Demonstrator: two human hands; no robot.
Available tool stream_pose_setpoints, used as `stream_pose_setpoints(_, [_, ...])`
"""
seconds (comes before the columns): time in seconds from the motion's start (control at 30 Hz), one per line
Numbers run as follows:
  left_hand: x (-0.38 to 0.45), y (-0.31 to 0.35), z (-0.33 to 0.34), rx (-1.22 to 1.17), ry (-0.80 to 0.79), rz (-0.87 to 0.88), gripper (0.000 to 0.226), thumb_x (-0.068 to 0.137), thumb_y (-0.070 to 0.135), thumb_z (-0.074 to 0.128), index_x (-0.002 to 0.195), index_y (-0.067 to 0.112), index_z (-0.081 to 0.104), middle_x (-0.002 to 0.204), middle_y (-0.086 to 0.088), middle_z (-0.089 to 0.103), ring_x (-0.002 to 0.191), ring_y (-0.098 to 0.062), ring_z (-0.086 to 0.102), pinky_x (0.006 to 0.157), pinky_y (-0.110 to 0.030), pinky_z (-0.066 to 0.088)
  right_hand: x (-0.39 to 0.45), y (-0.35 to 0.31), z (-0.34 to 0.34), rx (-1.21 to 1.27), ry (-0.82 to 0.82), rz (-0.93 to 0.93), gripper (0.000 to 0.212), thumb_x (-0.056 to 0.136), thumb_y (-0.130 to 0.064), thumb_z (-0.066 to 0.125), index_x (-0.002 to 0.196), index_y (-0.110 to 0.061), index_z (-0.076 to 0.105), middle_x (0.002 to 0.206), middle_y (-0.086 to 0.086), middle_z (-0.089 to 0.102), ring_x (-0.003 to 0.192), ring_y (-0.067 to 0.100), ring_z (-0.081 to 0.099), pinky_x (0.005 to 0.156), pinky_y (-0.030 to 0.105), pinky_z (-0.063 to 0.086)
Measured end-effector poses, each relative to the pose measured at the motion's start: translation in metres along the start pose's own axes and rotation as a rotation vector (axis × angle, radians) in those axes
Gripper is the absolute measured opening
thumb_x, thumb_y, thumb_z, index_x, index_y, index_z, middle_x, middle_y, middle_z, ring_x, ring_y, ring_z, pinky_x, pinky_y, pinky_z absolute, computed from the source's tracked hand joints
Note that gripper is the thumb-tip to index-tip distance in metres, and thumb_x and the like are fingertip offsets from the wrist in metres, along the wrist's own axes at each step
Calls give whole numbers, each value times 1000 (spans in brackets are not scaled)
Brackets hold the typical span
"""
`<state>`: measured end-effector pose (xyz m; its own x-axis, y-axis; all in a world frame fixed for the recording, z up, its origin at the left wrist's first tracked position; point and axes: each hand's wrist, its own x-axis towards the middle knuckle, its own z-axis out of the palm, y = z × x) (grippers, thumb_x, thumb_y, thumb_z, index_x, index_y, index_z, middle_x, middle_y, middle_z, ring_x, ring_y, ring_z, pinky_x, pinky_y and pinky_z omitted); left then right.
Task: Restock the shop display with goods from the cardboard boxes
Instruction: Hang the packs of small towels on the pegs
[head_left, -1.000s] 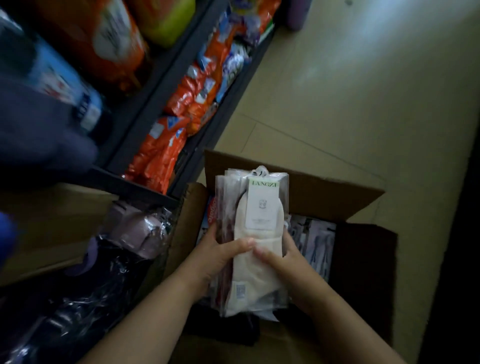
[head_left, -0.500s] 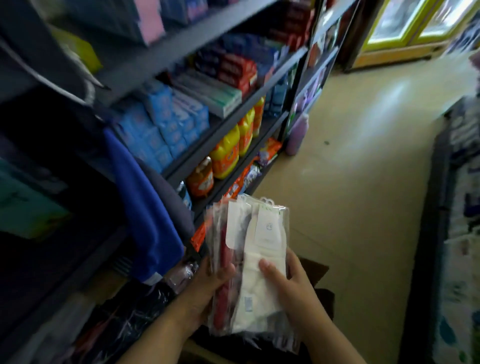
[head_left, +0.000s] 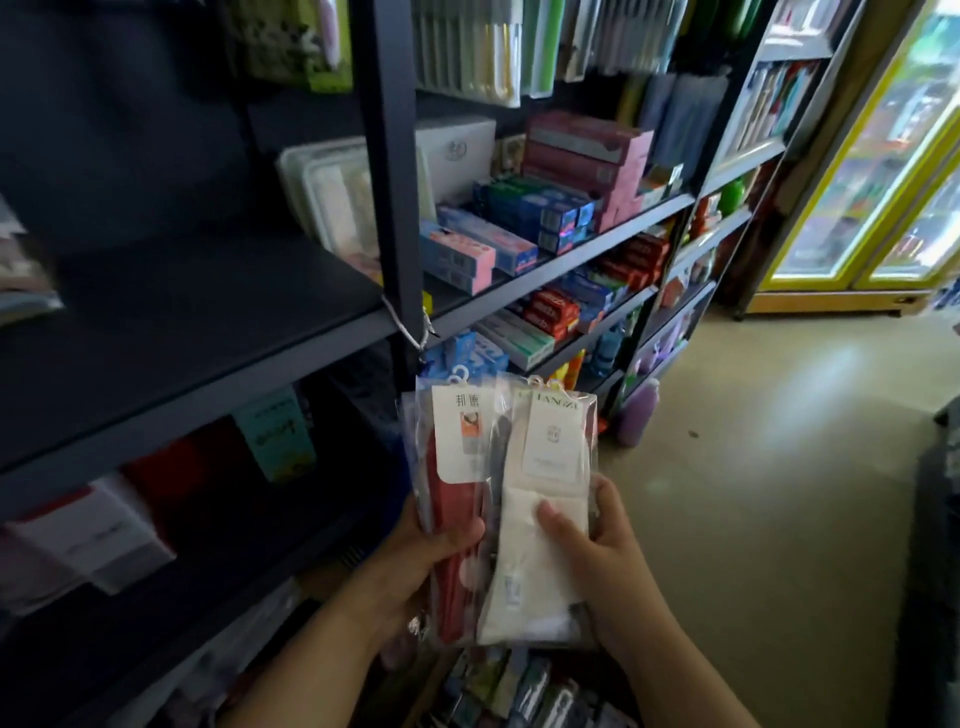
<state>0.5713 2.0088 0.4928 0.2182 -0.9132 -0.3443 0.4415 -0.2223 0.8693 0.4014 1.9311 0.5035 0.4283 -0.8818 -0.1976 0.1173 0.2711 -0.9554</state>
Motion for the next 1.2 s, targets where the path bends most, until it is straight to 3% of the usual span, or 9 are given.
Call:
stream_pose_setpoints(0.23, [-39,28,-6,-130,16,140,111,30,41,97,129,22,51,119,-10,67,107,-27,66,77,-33,57,-6,-16,46,-19,-64,-103,28,83,-12,70,109,-18,63,98,15,73,82,32,70,75,49,58])
stream_pose_setpoints(0.37, [-56,40,-17,-160,81,164,110,33,44,95,131,24,49,121,-8,67,110,-28,65,89,-43,52,-10,-32,68,27,-125,-115,26,84,-11,69,108,-19,60,98,14,72,85,36,69,78,55,56])
stream_pose_setpoints(0.5, [-72,56,-29,-154,174,225,64,63,19,82,122,21,56,107,-8,73,94,-24,71,74,-36,54,-12,-46,88,0,-190,-112,33,76,-22,76,105,-22,61,101,16,71,88,39,69,77,58,56])
stream_pose_setpoints(0.63, [-90,74,-46,-116,331,299,56,64,17,80,116,22,60,102,-10,73,93,-29,71,77,-40,54,-10,-61,116,-76,-310,-102,29,82,-17,70,109,-19,58,98,13,73,84,35,71,73,53,58])
stream_pose_setpoints(0.73, [-107,98,-61,-51,430,415,48,64,16,76,109,24,61,95,-1,75,86,-19,72,70,-32,54,-7,-77,146,-138,-391,-131,26,85,-17,69,108,-21,58,97,8,74,83,30,72,69,44,60])
stream_pose_setpoints(0.83, [-131,133,-81,13,511,489,53,60,25,74,112,27,62,99,-1,75,90,-19,72,82,-40,54,-2,-100,183,-170,-482,-182,29,83,-20,70,110,-22,58,97,6,74,83,27,72,66,38,60])
stream_pose_setpoints(0.93, [-151,169,-105,55,578,559,46,69,23,76,114,25,63,101,-4,74,93,-24,71,89,-46,53,7,-123,223,-194,-525,-266,29,83,-19,71,110,-21,59,96,4,75,83,25,73,69,40,60])
stream_pose_setpoints(1.03, [-168,200,-125,45,664,624,27,82,14,68,106,24,64,93,-6,75,86,-27,72,78,-39,55,16,-144,260,-213,-557,-327,28,83,-19,73,107,-22,60,93,1,75,81,22,73,70,41,60])
stream_pose_setpoints(1.2, [-196,243,-154,95,774,702,27,80,19,71,105,28,64,90,1,75,84,-20,71,70,-32,52,27,-179,320,-214,-598,-436,29,82,-19,74,107,-18,58,88,-3,74,75,15,72,59,30,57])
